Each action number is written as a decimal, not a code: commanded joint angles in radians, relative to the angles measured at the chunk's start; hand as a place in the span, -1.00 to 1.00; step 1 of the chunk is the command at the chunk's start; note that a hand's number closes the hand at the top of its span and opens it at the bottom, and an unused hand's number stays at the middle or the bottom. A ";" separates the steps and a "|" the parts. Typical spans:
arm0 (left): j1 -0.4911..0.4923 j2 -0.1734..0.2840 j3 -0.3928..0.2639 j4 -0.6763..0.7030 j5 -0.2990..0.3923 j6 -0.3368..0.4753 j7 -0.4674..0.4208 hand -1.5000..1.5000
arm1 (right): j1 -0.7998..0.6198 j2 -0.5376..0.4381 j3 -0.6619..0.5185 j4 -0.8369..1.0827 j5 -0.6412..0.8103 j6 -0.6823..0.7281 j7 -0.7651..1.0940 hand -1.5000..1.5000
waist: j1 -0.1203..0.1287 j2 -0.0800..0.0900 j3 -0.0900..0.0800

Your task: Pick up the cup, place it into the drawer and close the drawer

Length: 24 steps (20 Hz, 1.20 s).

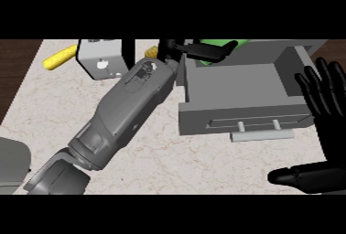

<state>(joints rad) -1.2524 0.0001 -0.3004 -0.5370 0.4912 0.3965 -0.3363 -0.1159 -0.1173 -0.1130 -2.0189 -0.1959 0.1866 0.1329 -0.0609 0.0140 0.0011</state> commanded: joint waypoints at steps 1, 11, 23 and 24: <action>-0.046 0.000 -0.114 0.050 0.055 0.031 0.017 1.00 | 0.010 0.011 0.037 -0.010 0.008 0.015 -0.007 -1.00 | -0.020 0.000 0.000; -0.090 0.000 -0.237 0.180 0.071 0.044 0.006 1.00 | -0.080 0.027 0.042 0.064 0.039 -0.021 -0.015 -1.00 | -0.038 0.014 0.001; -0.058 0.000 -0.300 0.059 0.206 0.085 -0.025 -1.00 | -0.020 0.012 0.012 0.001 -0.088 0.040 0.005 -1.00 | -0.047 0.006 0.000; -0.034 0.000 -0.288 0.019 0.242 0.097 -0.057 -1.00 | -0.061 0.024 0.014 0.077 -0.066 0.034 -0.032 -1.00 | -0.040 0.010 0.001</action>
<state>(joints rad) -1.3059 0.0001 -0.5907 -0.4501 0.6653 0.4839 -0.3580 -0.1667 -0.0999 -0.0946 -1.9850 -0.2451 0.2090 0.1228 -0.1068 0.0235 0.0016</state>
